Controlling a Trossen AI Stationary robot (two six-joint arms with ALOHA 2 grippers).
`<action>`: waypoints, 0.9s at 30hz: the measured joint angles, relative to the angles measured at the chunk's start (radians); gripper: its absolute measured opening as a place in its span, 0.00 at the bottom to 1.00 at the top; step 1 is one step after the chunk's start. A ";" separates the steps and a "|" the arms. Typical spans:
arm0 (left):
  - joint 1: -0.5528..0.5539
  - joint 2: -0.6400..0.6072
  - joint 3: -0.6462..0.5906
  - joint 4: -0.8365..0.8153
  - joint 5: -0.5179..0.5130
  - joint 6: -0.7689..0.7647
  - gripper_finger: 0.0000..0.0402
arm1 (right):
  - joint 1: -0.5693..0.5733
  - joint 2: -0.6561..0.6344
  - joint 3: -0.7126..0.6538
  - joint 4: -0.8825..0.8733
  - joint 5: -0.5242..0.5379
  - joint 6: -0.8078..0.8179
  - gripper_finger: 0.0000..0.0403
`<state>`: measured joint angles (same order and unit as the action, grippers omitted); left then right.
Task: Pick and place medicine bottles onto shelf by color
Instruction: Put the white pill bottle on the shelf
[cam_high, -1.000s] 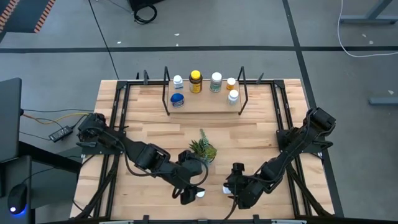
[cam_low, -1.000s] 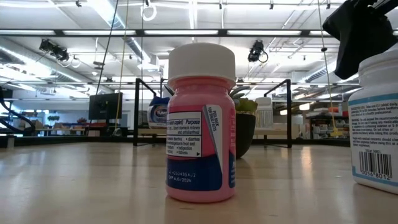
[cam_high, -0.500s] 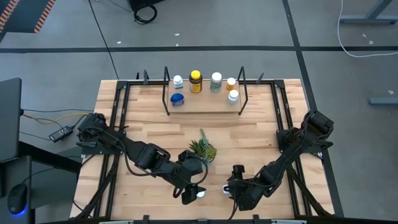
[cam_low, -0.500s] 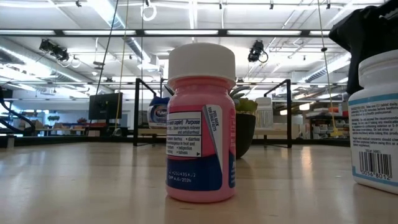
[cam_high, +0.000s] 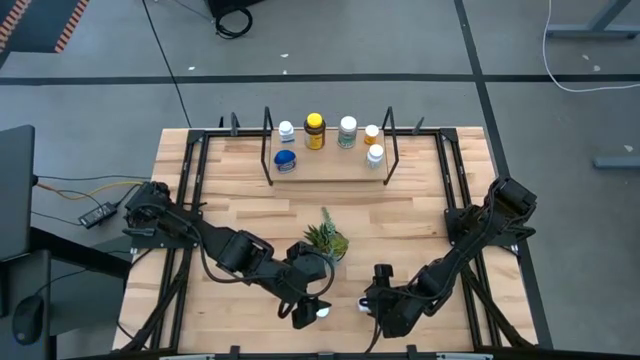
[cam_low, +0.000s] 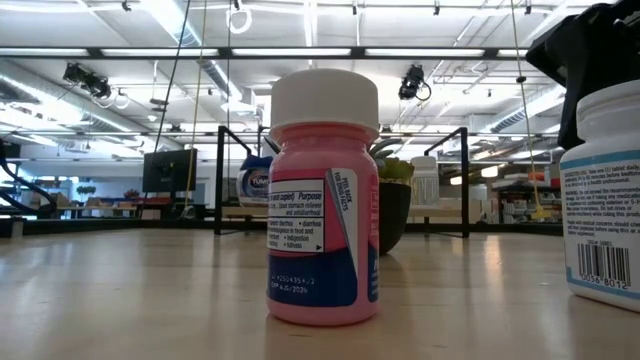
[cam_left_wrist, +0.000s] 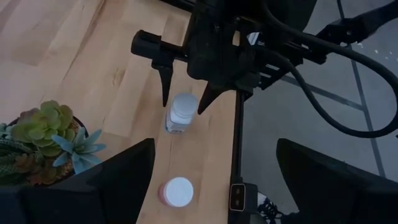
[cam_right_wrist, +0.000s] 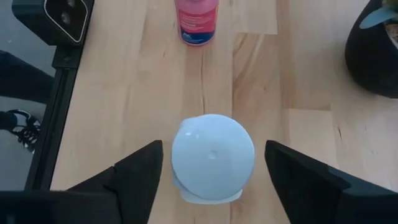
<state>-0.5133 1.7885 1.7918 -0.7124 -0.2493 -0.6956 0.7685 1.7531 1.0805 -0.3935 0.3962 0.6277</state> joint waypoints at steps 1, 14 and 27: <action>0.000 0.000 0.000 0.000 0.000 0.000 0.85 | 0.000 0.000 0.000 0.000 0.000 -0.002 0.69; 0.000 0.000 0.001 0.000 0.000 0.001 0.85 | 0.001 -0.001 0.000 0.000 0.000 -0.003 0.63; 0.000 0.000 0.001 -0.001 0.000 0.004 0.85 | 0.000 -0.001 0.000 0.000 0.000 0.000 0.47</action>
<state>-0.5133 1.7885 1.7924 -0.7132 -0.2495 -0.6918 0.7685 1.7523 1.0805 -0.3935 0.3961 0.6273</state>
